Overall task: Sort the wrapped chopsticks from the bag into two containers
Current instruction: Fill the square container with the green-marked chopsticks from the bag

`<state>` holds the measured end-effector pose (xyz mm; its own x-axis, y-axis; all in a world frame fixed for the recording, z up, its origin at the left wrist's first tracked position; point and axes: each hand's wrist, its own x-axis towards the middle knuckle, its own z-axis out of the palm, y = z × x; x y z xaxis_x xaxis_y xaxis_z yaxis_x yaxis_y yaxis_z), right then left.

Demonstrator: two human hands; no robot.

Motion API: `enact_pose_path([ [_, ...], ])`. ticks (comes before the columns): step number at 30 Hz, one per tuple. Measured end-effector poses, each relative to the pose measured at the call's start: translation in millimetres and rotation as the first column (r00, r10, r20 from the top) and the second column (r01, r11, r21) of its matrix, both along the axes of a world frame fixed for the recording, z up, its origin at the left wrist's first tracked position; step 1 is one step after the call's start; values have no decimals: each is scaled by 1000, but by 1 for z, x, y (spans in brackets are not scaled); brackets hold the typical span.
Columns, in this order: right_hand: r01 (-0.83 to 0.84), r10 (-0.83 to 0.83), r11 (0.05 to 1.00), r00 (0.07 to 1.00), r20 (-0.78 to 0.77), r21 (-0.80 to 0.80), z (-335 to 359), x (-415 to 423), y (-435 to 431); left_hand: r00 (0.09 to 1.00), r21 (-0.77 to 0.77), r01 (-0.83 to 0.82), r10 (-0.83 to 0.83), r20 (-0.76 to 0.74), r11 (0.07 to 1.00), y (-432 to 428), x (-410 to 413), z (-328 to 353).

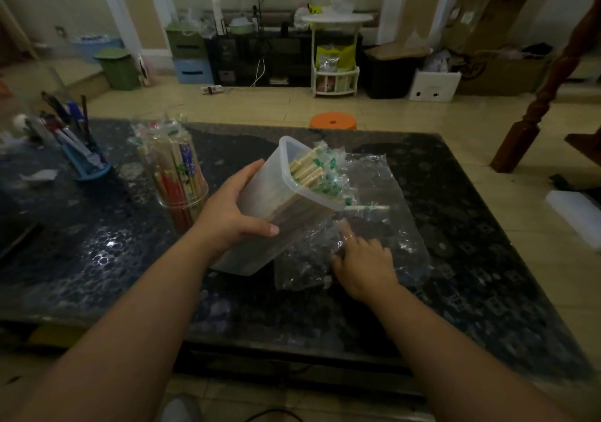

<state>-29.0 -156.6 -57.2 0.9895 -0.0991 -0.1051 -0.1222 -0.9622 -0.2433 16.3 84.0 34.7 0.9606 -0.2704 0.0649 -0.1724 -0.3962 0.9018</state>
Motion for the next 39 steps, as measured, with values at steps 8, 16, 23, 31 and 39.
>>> enact_pose_path([
  [8, 32, -34, 999, 998, 53, 43, -2, 35, 3, 1000, 14, 13, -13, 7, 1000, -3, -1, 1],
  [16, 39, -41, 997, 999, -32, -61, 5, 73, 5, 1000, -44, 2, -2, 2, 999, -2, 9, -2],
  [23, 34, -24, 983, 998, 57, -182, 10, 73, 11, 1000, -58, 18, -18, -3, 998, 0, 11, -3],
  [31, -94, 129, 979, 974, 188, -181, 12, 36, 19, 1000, -46, 12, -12, 6, 999, 1, 6, -2],
  [39, -170, 174, 980, 984, 26, -106, 27, 1, 20, 1000, -43, -3, 3, 15, 999, 1, 0, -1],
])
